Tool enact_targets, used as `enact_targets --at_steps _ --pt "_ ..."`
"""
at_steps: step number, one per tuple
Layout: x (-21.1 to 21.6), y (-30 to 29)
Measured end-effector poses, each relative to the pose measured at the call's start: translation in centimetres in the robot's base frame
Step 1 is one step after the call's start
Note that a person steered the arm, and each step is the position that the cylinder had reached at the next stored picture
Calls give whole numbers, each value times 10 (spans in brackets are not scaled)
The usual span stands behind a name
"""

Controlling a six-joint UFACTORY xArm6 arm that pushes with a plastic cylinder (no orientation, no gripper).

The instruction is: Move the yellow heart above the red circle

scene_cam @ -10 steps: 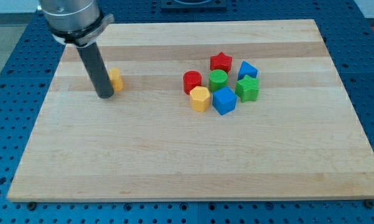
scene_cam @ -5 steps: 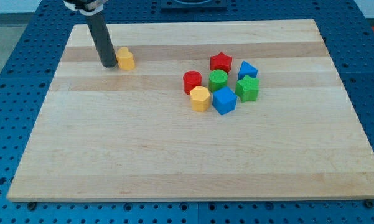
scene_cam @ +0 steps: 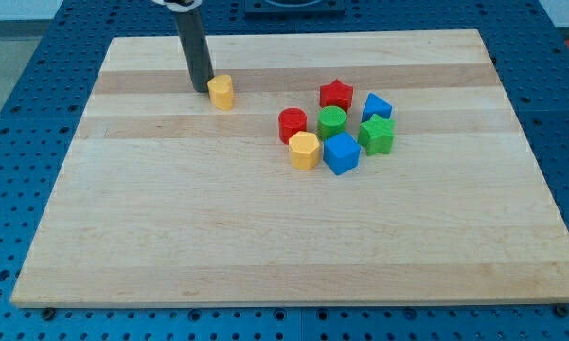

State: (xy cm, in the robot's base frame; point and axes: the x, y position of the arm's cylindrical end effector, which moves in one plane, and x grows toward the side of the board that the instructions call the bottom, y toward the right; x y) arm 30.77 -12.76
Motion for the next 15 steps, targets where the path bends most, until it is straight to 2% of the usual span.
enact_targets --at_steps 2,6,9,12,15 --pt "2 28" --pt "15 11" --pt "16 48" --pt "30 43" --pt "28 77"
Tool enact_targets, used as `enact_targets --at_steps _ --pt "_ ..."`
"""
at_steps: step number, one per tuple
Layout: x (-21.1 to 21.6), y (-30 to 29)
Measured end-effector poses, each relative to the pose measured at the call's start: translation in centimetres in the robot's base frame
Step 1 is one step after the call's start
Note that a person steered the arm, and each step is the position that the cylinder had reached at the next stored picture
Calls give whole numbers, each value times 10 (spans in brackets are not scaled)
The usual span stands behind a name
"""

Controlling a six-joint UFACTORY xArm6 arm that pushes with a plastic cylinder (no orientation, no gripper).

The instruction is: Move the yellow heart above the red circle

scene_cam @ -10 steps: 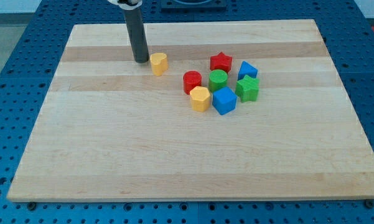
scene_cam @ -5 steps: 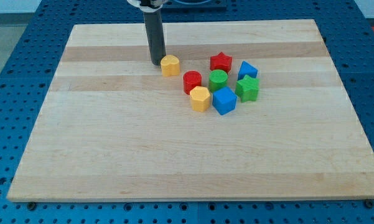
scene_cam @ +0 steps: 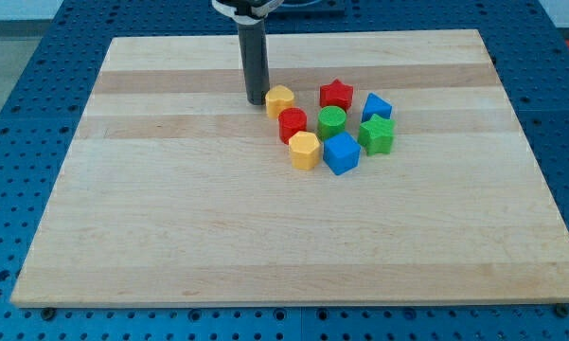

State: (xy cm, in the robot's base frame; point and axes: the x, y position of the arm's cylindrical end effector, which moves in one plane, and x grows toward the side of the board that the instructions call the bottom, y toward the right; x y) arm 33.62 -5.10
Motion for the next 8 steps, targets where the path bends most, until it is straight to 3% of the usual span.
enact_targets --at_steps 8 --pt "-2 24"
